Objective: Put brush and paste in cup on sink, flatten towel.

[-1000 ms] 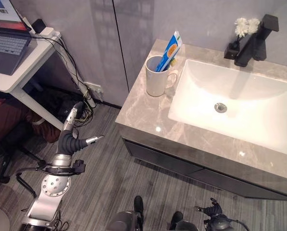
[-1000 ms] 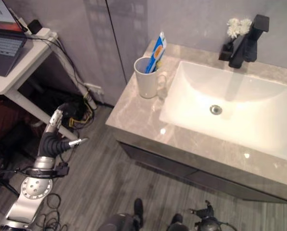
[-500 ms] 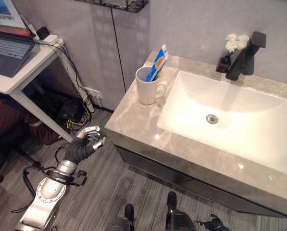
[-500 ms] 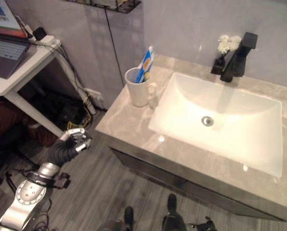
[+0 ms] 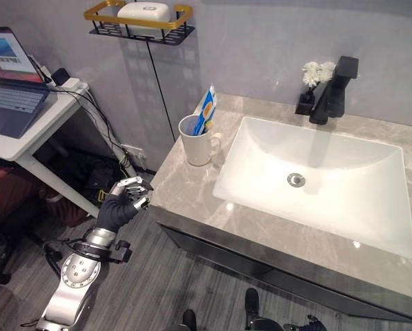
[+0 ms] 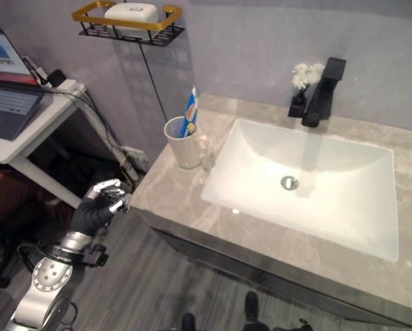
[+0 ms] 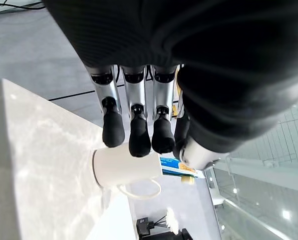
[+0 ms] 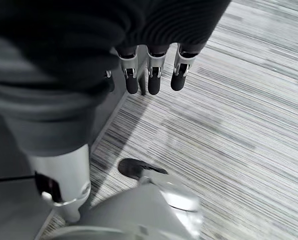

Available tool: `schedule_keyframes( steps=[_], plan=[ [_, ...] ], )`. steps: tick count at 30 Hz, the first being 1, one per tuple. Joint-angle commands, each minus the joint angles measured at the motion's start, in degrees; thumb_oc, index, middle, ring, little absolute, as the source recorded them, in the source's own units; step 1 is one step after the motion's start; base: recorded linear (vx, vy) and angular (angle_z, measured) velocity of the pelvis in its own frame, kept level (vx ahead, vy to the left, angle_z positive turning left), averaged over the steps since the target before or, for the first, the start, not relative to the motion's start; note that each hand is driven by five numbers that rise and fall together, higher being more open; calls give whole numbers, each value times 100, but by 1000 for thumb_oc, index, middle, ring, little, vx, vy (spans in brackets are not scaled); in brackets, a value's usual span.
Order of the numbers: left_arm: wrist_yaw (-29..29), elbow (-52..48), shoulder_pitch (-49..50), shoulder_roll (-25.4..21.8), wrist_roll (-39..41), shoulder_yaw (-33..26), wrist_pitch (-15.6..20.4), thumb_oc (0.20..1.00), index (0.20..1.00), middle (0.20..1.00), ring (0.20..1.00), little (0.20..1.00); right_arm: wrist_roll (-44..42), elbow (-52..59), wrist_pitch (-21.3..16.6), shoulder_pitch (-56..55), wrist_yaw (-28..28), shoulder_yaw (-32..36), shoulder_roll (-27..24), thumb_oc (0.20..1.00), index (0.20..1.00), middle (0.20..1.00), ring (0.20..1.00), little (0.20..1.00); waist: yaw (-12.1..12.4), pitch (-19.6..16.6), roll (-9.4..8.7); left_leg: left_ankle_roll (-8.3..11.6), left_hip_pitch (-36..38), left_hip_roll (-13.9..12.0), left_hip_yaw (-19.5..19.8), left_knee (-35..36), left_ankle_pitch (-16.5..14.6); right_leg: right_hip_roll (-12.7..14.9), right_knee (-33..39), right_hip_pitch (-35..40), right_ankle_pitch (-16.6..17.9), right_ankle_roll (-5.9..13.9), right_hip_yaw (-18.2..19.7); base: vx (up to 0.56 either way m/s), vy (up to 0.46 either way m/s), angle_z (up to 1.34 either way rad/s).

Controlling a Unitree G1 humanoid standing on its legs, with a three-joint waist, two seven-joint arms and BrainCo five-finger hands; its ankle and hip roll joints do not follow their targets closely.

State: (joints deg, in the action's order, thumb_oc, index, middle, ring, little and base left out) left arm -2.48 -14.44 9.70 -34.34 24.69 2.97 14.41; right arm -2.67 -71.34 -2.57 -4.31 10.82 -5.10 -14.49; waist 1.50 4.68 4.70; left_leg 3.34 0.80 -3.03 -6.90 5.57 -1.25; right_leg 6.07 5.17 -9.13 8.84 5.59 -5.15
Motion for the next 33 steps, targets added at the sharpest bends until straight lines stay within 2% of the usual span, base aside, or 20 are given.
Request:
schedule_keyframes(
  steps=[1,6,8,15,18,27,33],
  plan=[
    [198,-240,-159,-113,20,-490,326,200,200,200,200,200,-151,-37,-28,68,-54,-13,26,1000,1000,1000,1000,1000,-126,161,-225,-78,-70,455,-175,-371,-261,184,-28,82,-36,324,79,16,38,-6],
    [174,-153,-148,-64,65,-477,300,200,200,200,200,200,-122,-99,18,57,-57,18,12,1000,1000,1000,1000,1000,-171,183,-90,-71,-167,489,-280,-322,-222,215,-17,-97,8,349,199,0,38,-19],
    [126,-58,-209,-81,263,-415,238,200,200,200,200,200,-232,-76,8,194,-50,51,-21,1000,1000,1000,1000,1000,-268,299,33,-59,-308,532,-364,-325,-176,244,-17,-302,80,352,328,-40,47,-13],
    [35,-35,-338,-168,754,-345,115,200,200,200,200,200,-334,65,-35,193,-135,-17,-39,1000,1000,1000,1000,1000,-415,512,117,-15,-607,527,-518,-206,10,186,-17,-680,151,315,534,-21,-16,-16],
    [69,-57,-426,-131,823,-343,132,200,200,200,200,200,-790,-48,-67,258,-134,210,-52,1000,1000,1000,1000,1000,-428,624,191,12,-764,519,-502,-153,97,183,-17,-854,150,298,569,-23,-38,-10],
    [133,76,-806,-67,740,-109,145,200,200,200,200,200,-970,185,-170,452,-68,59,-91,1000,1000,1000,1000,1000,-457,791,326,95,-1018,502,-528,-72,225,159,-17,-1109,136,261,609,1,-33,-1],
    [260,66,-970,-98,512,-143,209,200,200,200,200,200,-1058,425,-271,515,1,0,-81,1000,1000,1000,1000,1000,-476,763,316,131,-1115,457,-583,-67,231,93,-17,-1236,138,243,679,8,-24,-1]
  ],
)
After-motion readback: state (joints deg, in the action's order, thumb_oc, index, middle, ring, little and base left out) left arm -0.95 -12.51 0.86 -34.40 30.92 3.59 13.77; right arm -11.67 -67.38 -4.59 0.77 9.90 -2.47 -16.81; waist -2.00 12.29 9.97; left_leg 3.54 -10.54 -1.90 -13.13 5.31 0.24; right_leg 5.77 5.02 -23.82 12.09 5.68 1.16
